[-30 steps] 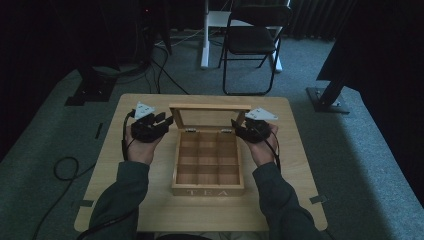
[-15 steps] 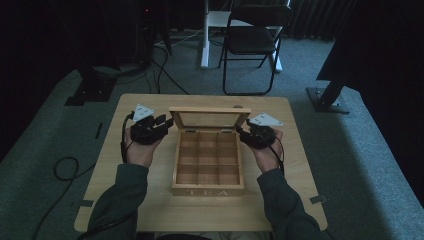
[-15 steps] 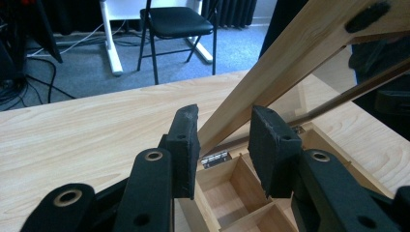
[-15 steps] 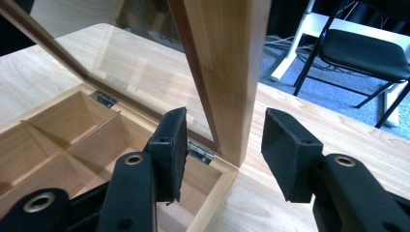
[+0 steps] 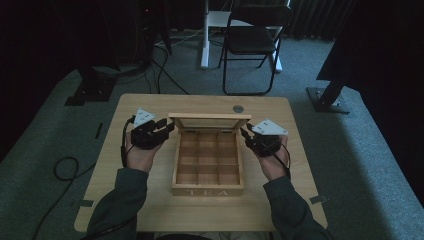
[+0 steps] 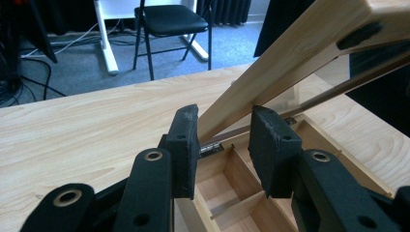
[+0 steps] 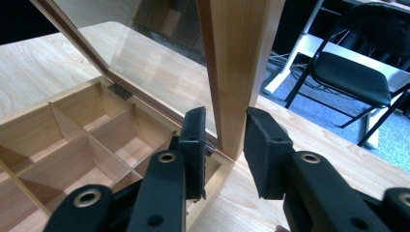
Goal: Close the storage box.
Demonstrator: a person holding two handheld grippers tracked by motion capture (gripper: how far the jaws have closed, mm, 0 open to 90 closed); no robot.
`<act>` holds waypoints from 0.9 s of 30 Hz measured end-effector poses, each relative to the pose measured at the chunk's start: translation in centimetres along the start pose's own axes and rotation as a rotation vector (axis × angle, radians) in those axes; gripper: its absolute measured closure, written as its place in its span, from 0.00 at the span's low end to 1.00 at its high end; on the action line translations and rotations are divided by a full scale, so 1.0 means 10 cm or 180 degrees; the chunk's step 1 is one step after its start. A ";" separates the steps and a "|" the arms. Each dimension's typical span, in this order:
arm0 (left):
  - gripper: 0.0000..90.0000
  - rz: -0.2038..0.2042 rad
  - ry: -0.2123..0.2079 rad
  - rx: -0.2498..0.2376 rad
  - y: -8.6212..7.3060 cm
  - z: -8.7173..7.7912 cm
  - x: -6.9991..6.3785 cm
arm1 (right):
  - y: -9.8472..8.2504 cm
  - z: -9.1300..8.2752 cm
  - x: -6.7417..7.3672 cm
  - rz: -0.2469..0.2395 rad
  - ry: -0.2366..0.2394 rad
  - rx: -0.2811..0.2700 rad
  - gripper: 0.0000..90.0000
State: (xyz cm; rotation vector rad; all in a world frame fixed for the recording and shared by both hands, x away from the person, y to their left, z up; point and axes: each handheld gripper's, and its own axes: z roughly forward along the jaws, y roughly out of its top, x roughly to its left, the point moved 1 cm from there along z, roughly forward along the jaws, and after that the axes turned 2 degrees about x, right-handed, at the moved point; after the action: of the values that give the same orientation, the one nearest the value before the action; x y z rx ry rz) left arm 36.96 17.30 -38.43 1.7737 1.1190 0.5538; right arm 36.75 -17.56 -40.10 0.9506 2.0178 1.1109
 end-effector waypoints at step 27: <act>0.62 0.0122 -0.0051 0.0015 -0.12 -0.19 -0.10 | -0.09 -0.15 0.07 0.0016 -0.0040 -0.0082 0.87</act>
State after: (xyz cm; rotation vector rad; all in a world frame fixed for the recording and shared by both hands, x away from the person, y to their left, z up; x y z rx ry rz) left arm 34.51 17.46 -38.51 1.8038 1.0781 0.5594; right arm 34.95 -17.90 -40.36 0.9480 1.9873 1.1284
